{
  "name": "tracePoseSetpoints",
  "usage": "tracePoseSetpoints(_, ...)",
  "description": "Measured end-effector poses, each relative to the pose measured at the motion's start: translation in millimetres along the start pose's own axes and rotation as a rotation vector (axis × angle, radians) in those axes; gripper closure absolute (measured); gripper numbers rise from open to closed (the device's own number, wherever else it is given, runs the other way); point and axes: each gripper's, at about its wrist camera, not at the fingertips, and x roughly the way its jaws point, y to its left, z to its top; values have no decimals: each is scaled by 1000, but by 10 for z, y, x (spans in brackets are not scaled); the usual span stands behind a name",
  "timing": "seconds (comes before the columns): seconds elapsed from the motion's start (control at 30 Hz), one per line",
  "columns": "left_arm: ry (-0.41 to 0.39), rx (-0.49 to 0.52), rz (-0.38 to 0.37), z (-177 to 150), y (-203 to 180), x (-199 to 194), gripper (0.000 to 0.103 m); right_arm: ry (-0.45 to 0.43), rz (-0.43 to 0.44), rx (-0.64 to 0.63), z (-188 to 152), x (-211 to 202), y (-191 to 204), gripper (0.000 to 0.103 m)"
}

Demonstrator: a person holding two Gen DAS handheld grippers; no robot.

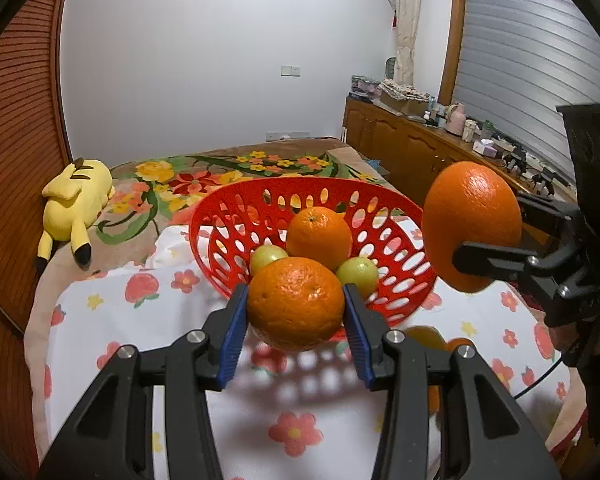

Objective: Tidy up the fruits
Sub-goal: 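Lift the mandarin and big orange and carry both over the red basket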

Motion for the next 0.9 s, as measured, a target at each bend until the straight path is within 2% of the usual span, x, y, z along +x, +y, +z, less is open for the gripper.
tracePoseSetpoints(0.37, 31, -5, 27, 130, 58, 283, 59, 40, 5, -43, 189, 442, -213, 14)
tracePoseSetpoints(0.73, 67, -5, 40, 110, 101, 520, 59, 143, 5, -120, 130, 833, -257, 14)
tracePoseSetpoints(0.9, 73, -4, 46, 124, 83, 568, 59, 159, 13, -127, 100, 896, -286, 14)
